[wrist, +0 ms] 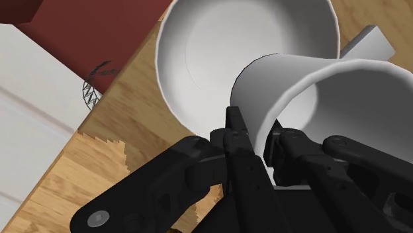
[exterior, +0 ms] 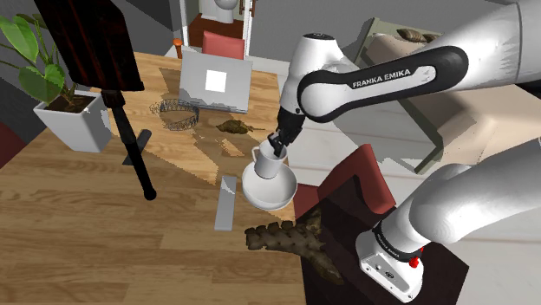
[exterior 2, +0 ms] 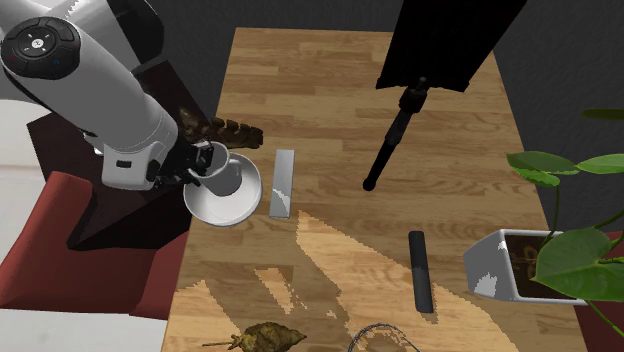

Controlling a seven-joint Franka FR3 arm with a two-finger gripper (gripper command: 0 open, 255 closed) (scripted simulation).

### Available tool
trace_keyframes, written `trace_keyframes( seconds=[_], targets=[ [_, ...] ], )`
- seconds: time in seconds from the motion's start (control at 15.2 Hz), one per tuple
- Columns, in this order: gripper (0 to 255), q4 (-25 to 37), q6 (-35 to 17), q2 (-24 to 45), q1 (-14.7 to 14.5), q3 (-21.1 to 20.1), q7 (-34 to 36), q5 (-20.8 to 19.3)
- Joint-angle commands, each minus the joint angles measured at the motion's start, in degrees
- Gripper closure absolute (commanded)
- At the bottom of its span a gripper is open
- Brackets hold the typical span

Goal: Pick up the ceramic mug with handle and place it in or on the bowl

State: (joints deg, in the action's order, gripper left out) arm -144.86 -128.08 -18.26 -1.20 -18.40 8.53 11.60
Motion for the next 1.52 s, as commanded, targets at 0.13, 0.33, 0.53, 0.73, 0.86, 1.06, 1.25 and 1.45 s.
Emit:
trace_keyframes(
  seconds=[0.13,0.33,0.53,0.73,0.86,1.06,1.25,1.45],
  targets=[
    [255,-1.8,-3.5,1.7,0.0,-0.3,-0.1,0.0],
    [255,-2.9,-6.3,3.4,0.1,-0.7,0.0,-0.1],
    [255,-3.4,-7.7,4.3,0.1,-0.8,0.0,-0.2],
    [255,-3.4,-7.7,4.3,0.1,-0.8,0.0,-0.2],
    [255,-3.4,-7.7,4.3,0.1,-0.8,0.0,-0.2],
    [0,-3.3,-7.7,4.3,0.1,-0.8,0.0,-0.2],
    [0,-3.3,-7.7,4.3,0.1,-0.8,0.0,-0.2],
    [0,-1.7,-3.1,1.3,0.1,-0.2,-0.3,0.0]
  ],
)
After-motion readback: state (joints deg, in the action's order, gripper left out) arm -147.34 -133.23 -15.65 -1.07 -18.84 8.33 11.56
